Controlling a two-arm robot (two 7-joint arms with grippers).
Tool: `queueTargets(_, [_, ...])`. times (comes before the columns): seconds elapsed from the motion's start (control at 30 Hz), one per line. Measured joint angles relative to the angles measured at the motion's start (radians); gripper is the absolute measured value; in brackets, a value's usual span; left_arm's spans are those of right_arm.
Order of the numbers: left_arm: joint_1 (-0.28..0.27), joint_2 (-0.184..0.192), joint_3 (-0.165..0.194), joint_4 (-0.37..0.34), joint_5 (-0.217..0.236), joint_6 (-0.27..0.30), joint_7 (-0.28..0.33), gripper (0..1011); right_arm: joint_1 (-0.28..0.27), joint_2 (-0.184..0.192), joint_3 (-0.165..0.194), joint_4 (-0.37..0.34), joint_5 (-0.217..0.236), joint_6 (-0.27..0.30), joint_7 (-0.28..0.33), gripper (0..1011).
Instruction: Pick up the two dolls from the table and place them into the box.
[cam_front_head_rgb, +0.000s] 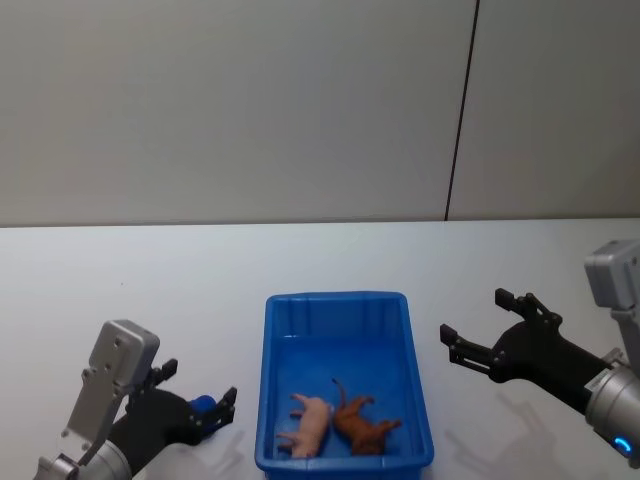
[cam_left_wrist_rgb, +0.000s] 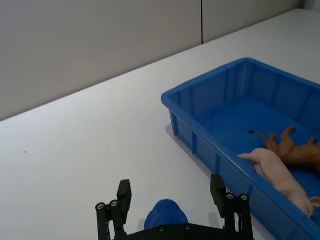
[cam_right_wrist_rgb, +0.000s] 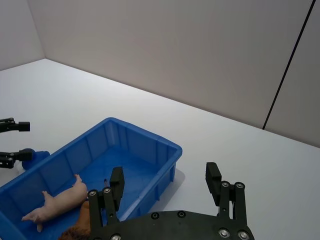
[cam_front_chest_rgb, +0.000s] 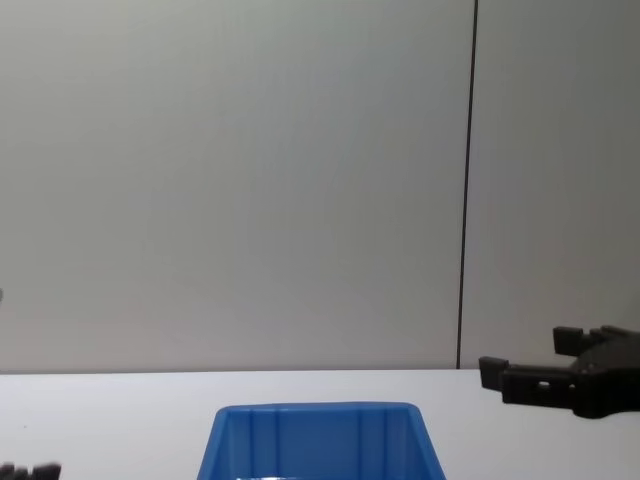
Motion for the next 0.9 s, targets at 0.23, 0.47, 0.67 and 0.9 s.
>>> queueTargets(0.23, [-0.010, -0.016, 0.004, 0.058, 0.000, 0.001, -0.033, 1001, 0.000, 0.001, 0.000, 0.000, 0.000, 0.000, 0.000, 1001])
queueTargets(0.47, [-0.024, -0.027, 0.003, 0.114, 0.006, 0.000, -0.053, 1001, 0.000, 0.001, 0.000, 0.000, 0.000, 0.000, 0.000, 1001])
queueTargets(0.67, [-0.032, -0.034, 0.002, 0.144, 0.014, -0.002, -0.064, 1001, 0.000, 0.001, 0.000, 0.000, 0.000, 0.000, 0.000, 1001])
queueTargets(0.9, [-0.045, -0.043, 0.001, 0.178, 0.028, -0.004, -0.086, 993, 0.000, 0.001, 0.000, 0.000, 0.000, 0.000, 0.000, 1001])
